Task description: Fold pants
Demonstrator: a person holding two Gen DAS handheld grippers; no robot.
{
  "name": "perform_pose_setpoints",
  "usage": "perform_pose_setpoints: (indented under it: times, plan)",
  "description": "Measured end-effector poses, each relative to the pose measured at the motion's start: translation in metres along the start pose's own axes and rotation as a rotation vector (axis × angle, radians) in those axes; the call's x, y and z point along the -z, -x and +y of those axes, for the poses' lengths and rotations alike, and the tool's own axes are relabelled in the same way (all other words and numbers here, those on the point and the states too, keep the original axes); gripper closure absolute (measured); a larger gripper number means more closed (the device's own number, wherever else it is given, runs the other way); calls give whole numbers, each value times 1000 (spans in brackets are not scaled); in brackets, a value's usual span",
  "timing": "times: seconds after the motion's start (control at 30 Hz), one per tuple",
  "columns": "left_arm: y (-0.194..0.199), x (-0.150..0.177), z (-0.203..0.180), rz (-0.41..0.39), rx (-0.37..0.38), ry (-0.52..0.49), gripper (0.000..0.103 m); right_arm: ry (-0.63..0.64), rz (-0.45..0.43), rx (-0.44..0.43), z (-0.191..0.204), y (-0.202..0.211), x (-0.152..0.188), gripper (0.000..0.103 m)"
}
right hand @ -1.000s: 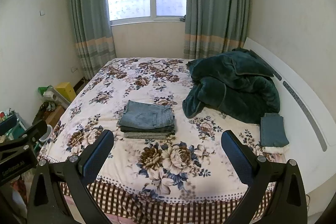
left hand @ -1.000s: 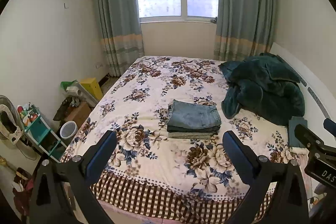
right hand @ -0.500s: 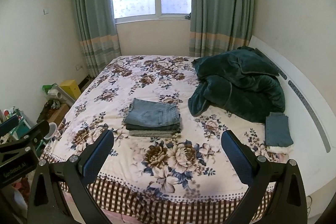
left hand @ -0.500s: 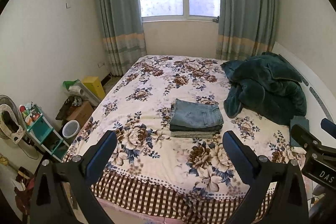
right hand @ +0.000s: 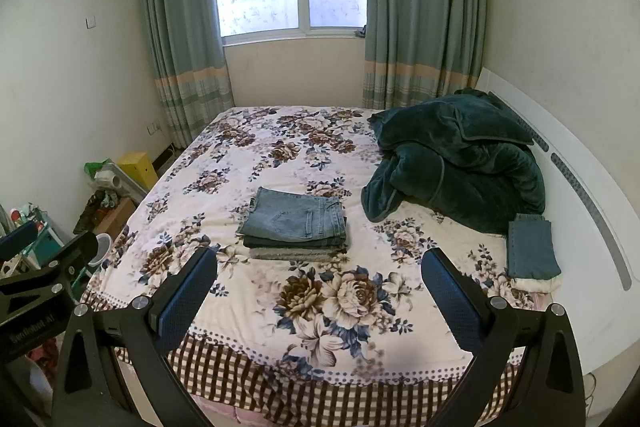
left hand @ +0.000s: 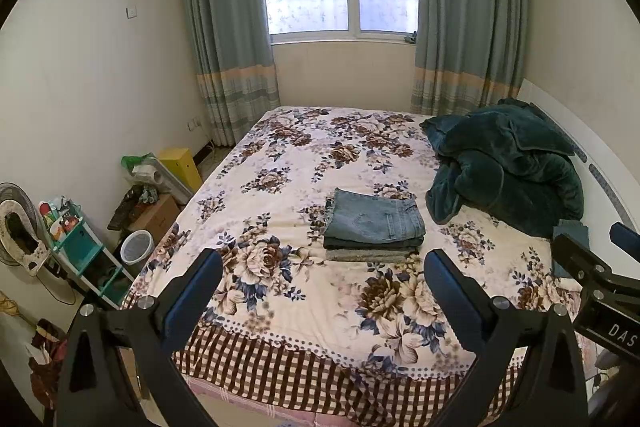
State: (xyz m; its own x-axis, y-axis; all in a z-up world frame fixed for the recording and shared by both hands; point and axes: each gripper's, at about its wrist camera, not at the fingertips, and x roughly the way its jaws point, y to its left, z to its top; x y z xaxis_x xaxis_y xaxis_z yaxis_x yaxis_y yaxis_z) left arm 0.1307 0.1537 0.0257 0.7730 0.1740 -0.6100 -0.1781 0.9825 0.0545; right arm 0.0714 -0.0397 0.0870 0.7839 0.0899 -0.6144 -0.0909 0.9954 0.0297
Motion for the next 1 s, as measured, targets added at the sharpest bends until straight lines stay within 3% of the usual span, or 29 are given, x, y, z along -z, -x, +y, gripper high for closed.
perform_pose_setpoints:
  times: [1.0]
  plan:
    - [5, 2, -6, -10, -6, -5, 0, -5, -5, 2, 5, 0, 6, 0]
